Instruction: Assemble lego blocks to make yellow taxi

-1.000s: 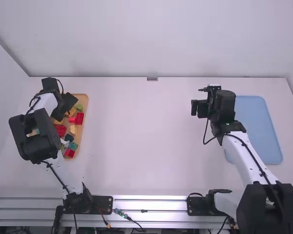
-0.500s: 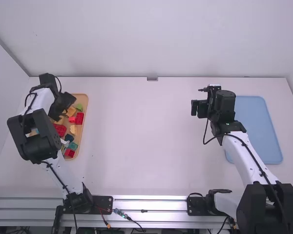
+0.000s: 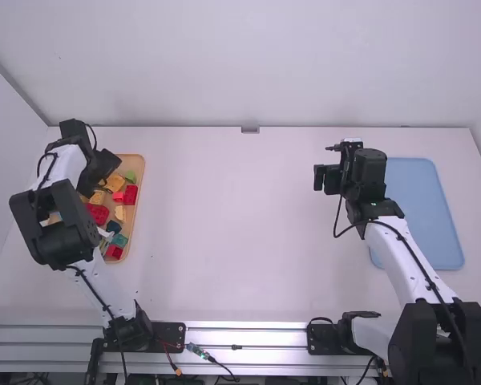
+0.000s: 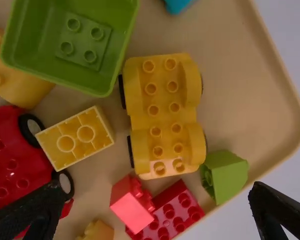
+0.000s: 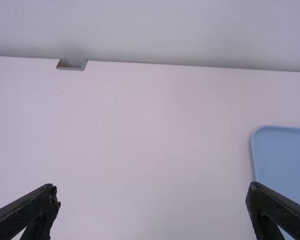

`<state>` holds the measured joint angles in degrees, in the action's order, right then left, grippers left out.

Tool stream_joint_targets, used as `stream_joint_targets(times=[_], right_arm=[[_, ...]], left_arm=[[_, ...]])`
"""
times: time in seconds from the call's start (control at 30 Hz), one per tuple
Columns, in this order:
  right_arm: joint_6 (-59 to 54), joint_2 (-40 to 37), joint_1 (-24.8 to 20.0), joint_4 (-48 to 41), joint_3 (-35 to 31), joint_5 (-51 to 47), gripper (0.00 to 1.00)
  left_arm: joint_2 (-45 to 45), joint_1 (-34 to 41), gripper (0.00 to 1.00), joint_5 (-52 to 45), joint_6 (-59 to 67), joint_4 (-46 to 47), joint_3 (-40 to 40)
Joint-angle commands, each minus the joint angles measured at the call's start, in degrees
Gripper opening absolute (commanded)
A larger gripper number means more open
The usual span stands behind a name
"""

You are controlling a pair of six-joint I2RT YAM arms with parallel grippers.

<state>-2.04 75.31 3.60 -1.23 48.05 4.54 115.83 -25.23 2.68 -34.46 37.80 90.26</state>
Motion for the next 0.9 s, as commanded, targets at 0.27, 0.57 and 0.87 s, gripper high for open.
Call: stream_joint_targets(times=[0.27,0.57,0.87], right_arm=[[0.15,0.19,0.26,-0.24,1.81,0.11,0.99],[0.33,0.19,0.20,-0.11,1.81,0.11,0.99],[0.33,0.19,0.22,-0.11,1.81,0.11,0.99]], left_arm=[[0.38,-0.83,0.99,-5.55,2.93,-5.09,-1.18],[0.51,0.72,0.99,-8.76,1.81,-9.64,-1.11],[4.38,1.75,0.99,-4.17,-4.35,-4.76,2.32]])
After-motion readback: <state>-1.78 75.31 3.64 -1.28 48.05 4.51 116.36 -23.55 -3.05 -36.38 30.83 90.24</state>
